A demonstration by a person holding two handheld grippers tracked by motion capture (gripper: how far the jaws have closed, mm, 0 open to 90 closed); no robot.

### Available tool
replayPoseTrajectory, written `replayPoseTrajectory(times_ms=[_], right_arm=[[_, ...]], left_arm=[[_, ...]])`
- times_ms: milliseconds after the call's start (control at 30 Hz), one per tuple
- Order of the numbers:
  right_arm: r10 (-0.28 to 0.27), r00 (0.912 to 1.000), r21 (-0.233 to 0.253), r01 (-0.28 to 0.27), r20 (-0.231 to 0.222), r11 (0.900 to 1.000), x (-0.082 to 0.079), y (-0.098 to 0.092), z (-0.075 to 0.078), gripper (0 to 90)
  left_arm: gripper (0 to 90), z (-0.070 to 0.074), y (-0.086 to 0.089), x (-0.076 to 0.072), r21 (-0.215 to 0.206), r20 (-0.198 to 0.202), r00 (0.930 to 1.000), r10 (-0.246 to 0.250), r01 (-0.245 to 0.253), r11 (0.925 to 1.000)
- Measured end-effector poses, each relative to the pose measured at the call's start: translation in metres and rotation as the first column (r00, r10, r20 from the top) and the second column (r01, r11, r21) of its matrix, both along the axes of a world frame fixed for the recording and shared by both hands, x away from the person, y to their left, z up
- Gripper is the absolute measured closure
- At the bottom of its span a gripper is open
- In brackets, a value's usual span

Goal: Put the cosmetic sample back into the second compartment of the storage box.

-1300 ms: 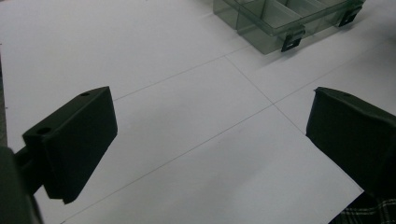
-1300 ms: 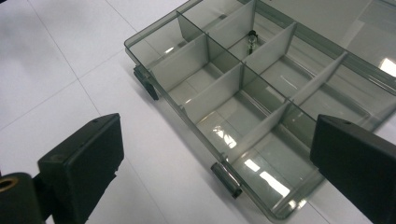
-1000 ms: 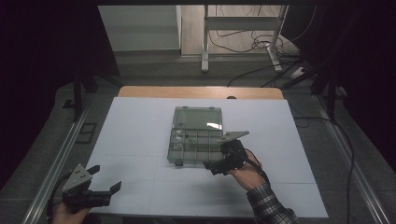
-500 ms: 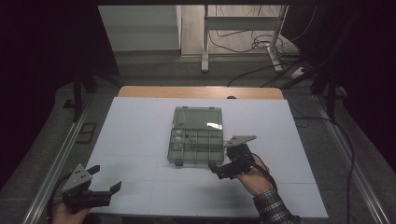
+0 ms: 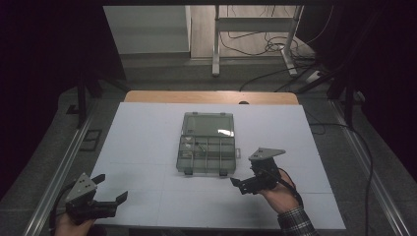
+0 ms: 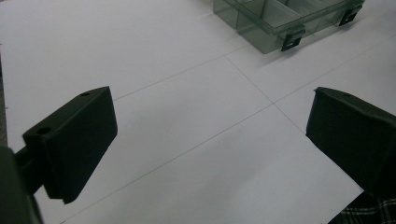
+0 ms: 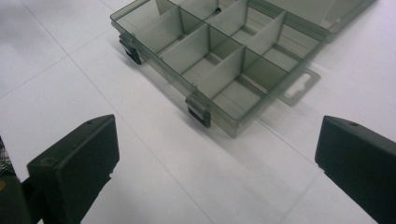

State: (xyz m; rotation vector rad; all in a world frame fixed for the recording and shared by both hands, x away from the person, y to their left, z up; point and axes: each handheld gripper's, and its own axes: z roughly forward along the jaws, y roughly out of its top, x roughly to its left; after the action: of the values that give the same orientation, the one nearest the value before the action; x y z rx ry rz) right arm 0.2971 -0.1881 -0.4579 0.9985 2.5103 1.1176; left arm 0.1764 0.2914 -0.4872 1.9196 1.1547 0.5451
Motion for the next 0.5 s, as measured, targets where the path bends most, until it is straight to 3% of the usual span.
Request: replayPoseTrajectory(times_ms=[500], right_arm=[[-0.066,0.9977,-0.001,0.066,0.014,0.998,-0.018,-0.033,0.000,0.0]], left_arm=[[2.6,0.000,0.000,0.000,0.003,0.000,1.0000,0.001,-0.001,1.0000]])
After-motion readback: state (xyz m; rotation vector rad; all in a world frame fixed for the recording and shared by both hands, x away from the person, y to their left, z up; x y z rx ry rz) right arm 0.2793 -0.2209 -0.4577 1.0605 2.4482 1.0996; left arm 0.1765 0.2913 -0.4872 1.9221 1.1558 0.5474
